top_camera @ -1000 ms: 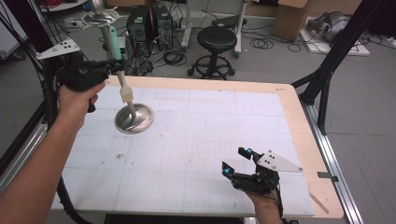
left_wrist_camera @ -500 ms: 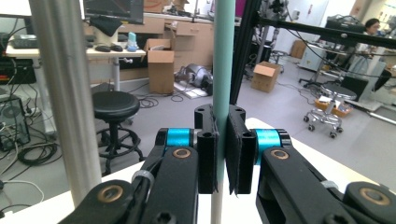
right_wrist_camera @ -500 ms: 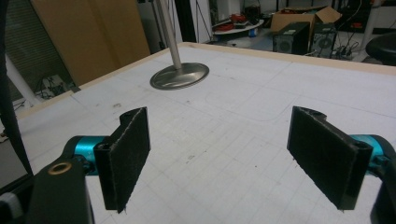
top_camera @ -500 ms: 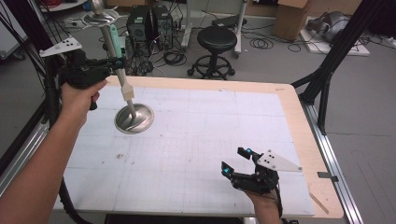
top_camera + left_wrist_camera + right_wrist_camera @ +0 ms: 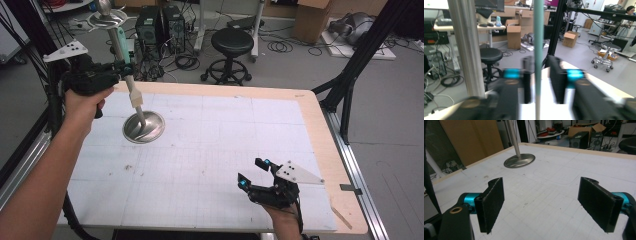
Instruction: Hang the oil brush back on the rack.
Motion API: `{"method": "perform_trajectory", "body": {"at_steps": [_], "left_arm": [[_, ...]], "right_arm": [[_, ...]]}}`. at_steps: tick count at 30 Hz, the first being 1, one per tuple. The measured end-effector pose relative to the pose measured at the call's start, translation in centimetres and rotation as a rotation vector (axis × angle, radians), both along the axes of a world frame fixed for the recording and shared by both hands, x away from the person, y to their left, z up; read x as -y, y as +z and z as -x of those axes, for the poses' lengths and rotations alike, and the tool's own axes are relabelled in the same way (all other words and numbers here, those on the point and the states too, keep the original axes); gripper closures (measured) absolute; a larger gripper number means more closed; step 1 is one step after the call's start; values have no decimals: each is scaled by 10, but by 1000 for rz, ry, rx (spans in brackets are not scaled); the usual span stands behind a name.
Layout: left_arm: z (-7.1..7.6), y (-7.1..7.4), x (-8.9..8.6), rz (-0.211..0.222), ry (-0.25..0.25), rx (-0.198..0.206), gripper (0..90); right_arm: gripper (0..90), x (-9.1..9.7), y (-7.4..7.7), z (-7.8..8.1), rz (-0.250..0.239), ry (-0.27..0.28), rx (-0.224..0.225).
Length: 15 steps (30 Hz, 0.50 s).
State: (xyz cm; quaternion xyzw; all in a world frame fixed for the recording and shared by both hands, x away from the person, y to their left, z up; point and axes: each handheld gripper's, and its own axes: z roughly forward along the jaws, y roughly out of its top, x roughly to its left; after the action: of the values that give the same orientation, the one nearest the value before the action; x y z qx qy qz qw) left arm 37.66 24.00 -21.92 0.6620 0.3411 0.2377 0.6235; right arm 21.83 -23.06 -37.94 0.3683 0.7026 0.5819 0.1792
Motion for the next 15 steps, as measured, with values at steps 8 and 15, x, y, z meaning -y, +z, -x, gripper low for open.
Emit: {"method": "perform_trajectory", "body": {"at_steps": [8,15], "left_arm": [[25,-18,-21,22,5,32,381],[52,-48,-28,15,-46,91,248]], "right_arm": [[201,1,-1,0,-4,-17,-11],[201,4,-5,0,15,-38,-25]]}}
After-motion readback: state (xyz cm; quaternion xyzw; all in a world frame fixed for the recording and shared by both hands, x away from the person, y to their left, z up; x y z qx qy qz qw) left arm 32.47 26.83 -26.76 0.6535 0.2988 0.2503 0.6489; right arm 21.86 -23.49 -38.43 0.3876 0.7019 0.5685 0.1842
